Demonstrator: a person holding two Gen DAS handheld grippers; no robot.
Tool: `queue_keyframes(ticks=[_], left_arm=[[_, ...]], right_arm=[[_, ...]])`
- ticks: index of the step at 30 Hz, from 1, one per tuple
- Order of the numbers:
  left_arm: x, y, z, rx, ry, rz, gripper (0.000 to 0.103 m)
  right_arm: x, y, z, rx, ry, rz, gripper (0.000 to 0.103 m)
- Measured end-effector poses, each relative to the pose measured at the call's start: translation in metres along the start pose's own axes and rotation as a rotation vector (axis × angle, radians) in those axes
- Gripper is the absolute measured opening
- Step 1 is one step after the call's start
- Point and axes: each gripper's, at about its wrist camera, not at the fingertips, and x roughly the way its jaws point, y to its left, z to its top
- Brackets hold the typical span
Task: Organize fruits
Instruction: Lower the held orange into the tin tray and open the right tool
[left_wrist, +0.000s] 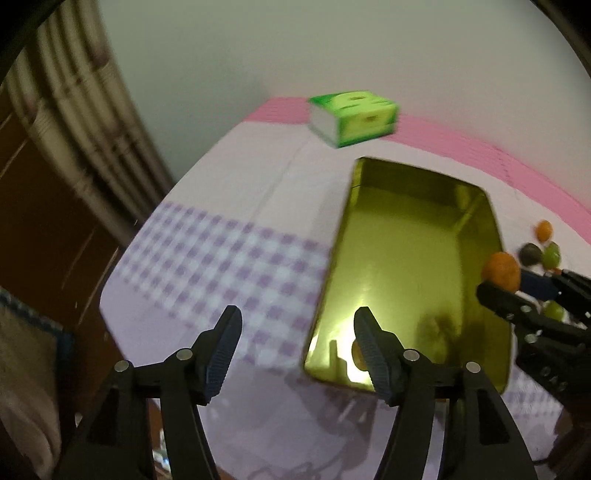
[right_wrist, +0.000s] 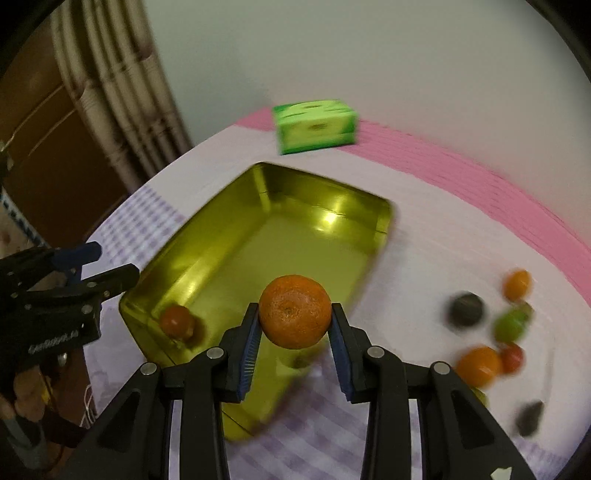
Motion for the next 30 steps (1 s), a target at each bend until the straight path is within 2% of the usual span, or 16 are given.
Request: queue_keyframes(ticks=[6, 13, 23, 30], left_arm=[[0.005, 0.005, -0.002, -0.018, 0.021, -0.001, 0.064], [0.009, 0.003, -0.002, -0.013, 0.030, -0.005, 0.065], [0.011, 0.001, -0.004, -0.004, 0.037, -0.004, 0.065], [0.011, 0.001, -0.004, -0.004, 0.038, -0.002, 0.065]], right_arm=[[0.031, 0.027, 0.005, -0.050, 0.059, -0.021, 0.034], [0.054, 0.021, 0.006, -0.050, 0.098, -0.064, 0.034], [0.057, 0.025, 0.005, -0.084, 0.091, -0.101, 0.034], [0.058, 0.025, 0.006, -0.076, 0.091, -0.090, 0.035]])
